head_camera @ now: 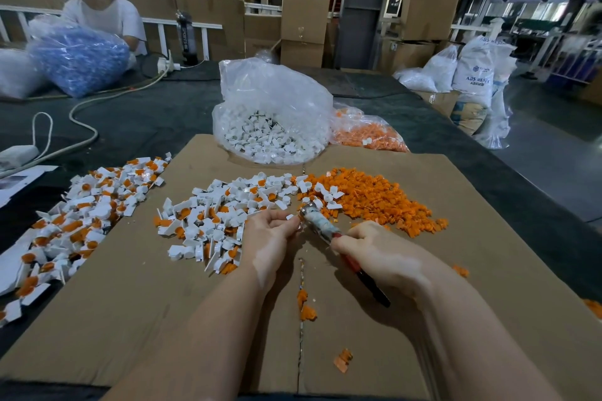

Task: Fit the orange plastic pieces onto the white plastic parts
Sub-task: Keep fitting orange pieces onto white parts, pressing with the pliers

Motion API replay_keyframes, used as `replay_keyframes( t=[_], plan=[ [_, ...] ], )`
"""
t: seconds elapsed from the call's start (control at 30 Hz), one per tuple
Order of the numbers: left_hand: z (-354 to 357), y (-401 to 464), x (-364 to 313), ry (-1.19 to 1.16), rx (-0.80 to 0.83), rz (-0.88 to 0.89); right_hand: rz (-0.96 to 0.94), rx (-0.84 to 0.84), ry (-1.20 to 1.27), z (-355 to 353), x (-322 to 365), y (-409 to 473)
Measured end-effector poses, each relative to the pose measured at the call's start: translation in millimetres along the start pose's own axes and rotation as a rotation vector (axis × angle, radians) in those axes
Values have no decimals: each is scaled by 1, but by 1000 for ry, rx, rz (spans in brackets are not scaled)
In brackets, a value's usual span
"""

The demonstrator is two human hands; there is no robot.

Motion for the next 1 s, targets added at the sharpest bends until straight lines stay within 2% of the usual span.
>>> replay_keyframes(
  t=[0.33,0.73,1.0],
  plan=[
    [0,2,2,46,-30,-4,14,108,25,5,0,2],
    [-2,3,6,15,-42,-32,-39,-42,-90,12,3,7],
    [-2,3,6,-9,-62,-19,-74,-128,13,17,-6,13]
  ],
)
Point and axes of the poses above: each hand's wrist, its own y-axis towards the middle knuckle, its own z-axis out of the palm, x = y × z, the point moved 4 cm from there along y, towards the middle knuckle, and after that the axes turned 14 degrees about z, right-handed, at the moved point
